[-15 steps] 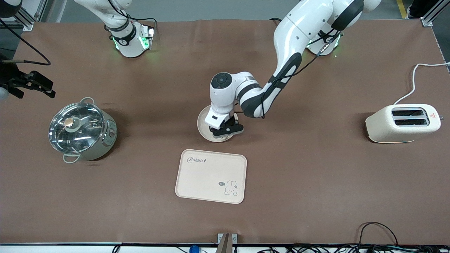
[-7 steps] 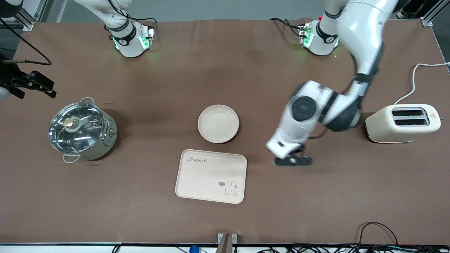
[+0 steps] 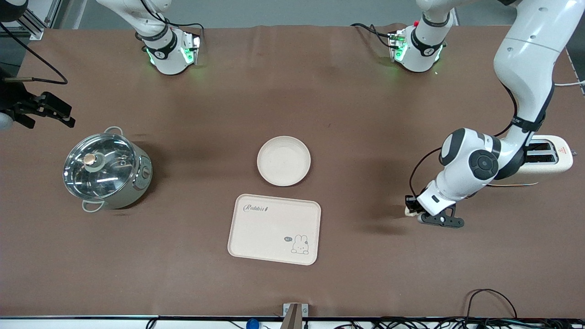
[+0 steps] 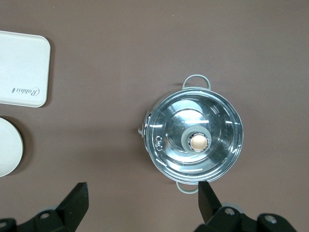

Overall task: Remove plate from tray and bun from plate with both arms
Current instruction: 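Lift the bun out of the plate and carry it toward the toaster, then lower the bun onto the table and open the left gripper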

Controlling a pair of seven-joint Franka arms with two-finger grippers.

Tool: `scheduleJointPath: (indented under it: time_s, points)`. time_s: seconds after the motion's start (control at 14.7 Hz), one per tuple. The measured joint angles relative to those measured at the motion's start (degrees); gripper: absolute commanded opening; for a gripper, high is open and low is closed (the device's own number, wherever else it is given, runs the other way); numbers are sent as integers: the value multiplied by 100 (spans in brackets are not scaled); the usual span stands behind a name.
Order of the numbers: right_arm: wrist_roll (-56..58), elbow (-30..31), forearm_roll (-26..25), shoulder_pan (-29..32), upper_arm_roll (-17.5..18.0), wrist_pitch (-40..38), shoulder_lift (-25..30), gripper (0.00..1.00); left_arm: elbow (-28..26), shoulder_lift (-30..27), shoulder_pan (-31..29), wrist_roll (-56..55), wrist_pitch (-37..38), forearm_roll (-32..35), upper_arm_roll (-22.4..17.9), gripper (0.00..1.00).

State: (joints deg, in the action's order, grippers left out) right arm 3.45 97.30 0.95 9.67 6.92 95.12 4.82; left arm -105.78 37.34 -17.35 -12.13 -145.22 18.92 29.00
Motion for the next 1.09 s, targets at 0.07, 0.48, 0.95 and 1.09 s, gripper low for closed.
scheduleJointPath:
  time_s: [0.07, 0.48, 0.95, 1.09]
  points:
    - [0, 0, 1, 0, 0, 0, 0, 100, -13, 44, 2, 5, -38, 4, 7, 100]
    - [2, 0, 3, -2, 5, 0, 0, 100, 175, 19, 107, -1, 116, 10, 90, 100]
    - [4, 3, 4, -3, 21, 0, 0, 100, 1856, -354, 366, -13, 2721, 93, 340, 100]
    - [4, 3, 4, -3, 21, 0, 0, 100, 2106, -689, 366, -26, 3193, 27, 397, 100]
